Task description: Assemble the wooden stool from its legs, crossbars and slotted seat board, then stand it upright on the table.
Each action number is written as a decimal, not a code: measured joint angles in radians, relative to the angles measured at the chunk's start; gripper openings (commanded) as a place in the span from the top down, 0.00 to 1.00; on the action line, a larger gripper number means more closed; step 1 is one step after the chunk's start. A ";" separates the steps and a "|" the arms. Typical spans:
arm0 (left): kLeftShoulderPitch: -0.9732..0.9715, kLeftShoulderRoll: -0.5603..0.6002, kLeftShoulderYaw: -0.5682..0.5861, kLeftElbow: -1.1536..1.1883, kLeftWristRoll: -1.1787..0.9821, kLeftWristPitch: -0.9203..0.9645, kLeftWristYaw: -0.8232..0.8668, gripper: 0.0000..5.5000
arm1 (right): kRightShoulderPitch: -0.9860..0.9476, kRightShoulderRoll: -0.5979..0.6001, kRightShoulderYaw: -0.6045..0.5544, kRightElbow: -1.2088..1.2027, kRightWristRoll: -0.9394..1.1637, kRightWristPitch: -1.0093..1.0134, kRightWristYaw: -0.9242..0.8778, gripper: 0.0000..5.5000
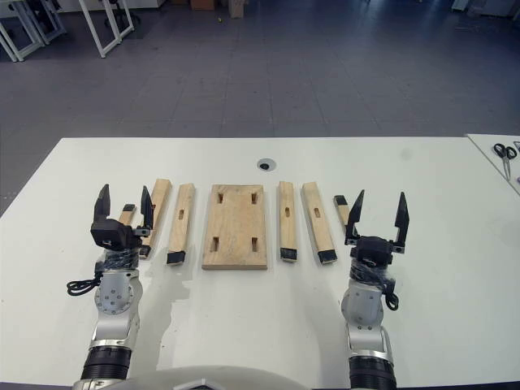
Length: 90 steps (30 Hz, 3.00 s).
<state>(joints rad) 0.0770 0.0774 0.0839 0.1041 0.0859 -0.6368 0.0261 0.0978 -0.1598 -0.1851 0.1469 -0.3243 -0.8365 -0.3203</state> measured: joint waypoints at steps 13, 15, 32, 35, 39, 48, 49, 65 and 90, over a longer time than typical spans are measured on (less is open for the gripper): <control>0.001 0.000 0.011 -0.001 0.004 0.001 0.012 0.48 | 0.000 0.000 0.000 0.000 -0.001 0.021 -0.002 0.62; 0.001 0.000 0.013 -0.001 0.004 0.001 0.018 0.48 | 0.000 0.000 0.000 0.000 -0.001 0.023 -0.002 0.62; 0.001 -0.002 0.026 -0.001 0.006 0.001 0.029 0.48 | 0.000 0.000 0.000 0.000 0.000 0.029 -0.003 0.62; 0.001 -0.002 0.026 -0.001 0.006 0.001 0.030 0.48 | 0.000 0.000 0.000 0.000 0.000 0.029 -0.003 0.62; 0.001 -0.002 0.026 -0.001 0.006 0.001 0.030 0.49 | 0.000 -0.009 0.032 0.000 0.037 0.026 0.047 0.51; 0.001 -0.005 0.026 0.000 0.006 0.001 0.030 0.49 | 0.000 -0.006 0.020 -0.001 0.051 0.030 0.041 0.46; 0.001 -0.007 0.026 0.000 0.006 0.001 0.030 0.49 | -0.001 -0.005 0.020 -0.001 0.062 0.038 0.047 0.46; 0.001 -0.010 0.028 0.000 0.007 0.002 0.032 0.49 | -0.109 -0.167 0.002 -0.225 0.457 1.358 0.356 0.46; 0.008 -0.012 0.029 0.000 0.006 0.022 0.039 0.49 | -0.191 -0.215 0.046 -0.092 0.424 1.430 0.493 0.63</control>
<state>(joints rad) 0.0846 0.0656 0.1126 0.1038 0.0919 -0.6152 0.0655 -0.0934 -0.3750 -0.1394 0.0546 0.0997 0.5934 0.1722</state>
